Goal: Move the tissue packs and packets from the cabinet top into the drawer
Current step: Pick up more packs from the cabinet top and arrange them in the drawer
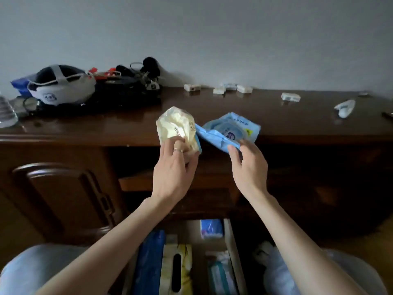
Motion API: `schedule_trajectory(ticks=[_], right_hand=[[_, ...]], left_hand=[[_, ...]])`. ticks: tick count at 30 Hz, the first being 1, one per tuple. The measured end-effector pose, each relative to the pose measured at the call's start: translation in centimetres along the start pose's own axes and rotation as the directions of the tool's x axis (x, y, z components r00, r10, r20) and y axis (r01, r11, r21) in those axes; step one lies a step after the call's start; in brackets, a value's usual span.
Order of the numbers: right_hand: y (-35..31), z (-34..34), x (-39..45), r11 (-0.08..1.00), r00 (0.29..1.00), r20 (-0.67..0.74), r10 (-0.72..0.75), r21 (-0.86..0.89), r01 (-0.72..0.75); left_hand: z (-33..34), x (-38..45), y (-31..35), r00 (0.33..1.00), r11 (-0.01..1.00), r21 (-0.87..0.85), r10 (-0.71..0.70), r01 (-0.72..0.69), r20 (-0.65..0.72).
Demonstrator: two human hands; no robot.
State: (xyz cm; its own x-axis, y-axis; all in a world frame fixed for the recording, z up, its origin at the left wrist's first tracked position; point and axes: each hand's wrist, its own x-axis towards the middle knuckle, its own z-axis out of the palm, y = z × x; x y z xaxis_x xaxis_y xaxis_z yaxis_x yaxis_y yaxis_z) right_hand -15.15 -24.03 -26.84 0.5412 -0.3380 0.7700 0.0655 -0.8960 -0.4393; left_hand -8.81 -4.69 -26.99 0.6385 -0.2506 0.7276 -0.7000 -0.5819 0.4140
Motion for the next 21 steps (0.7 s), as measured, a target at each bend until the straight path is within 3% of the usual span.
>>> schedule_trajectory(ticks=[2,5,9,11,13,16,21], right_hand=[[0.3,-0.5,-5.2,0.994,0.994,-0.003,-0.110,0.003,0.110],[1.8,0.0,-12.5,0.976,0.968,0.134,-0.212,-0.014,0.215],[4.5,1.6,-18.5,0.962,0.920,0.311,-0.238,-0.059,0.268],[6.0,2.1,-19.7,0.984,0.942,0.327,-0.071,-0.131,0.119],[6.9,2.7,-20.1,0.966,0.917,0.335,0.217,-0.207,-0.153],[8.7,4.2,-19.8,0.821,0.755,0.324,0.570,-0.253,-0.511],[11.9,3.5,-20.6,0.614,0.581,0.222,0.783,-0.131,-0.778]], left_hand=[[-0.3,-5.2,-0.8,0.999,0.999,-0.015,0.035,-0.035,0.012],[0.3,-12.1,-3.1,0.992,1.000,-0.009,-0.007,0.009,0.128],[2.3,-18.2,-6.7,0.942,0.997,0.047,-0.071,0.058,0.329],[3.3,-20.5,-8.5,0.900,0.992,0.107,-0.108,0.069,0.422],[4.4,-22.4,-10.1,0.848,0.984,0.148,-0.165,0.103,0.504],[6.1,-24.6,-11.7,0.784,0.970,0.173,-0.240,0.170,0.572],[10.4,-25.7,-12.8,0.705,0.957,0.160,-0.286,0.241,0.649]])
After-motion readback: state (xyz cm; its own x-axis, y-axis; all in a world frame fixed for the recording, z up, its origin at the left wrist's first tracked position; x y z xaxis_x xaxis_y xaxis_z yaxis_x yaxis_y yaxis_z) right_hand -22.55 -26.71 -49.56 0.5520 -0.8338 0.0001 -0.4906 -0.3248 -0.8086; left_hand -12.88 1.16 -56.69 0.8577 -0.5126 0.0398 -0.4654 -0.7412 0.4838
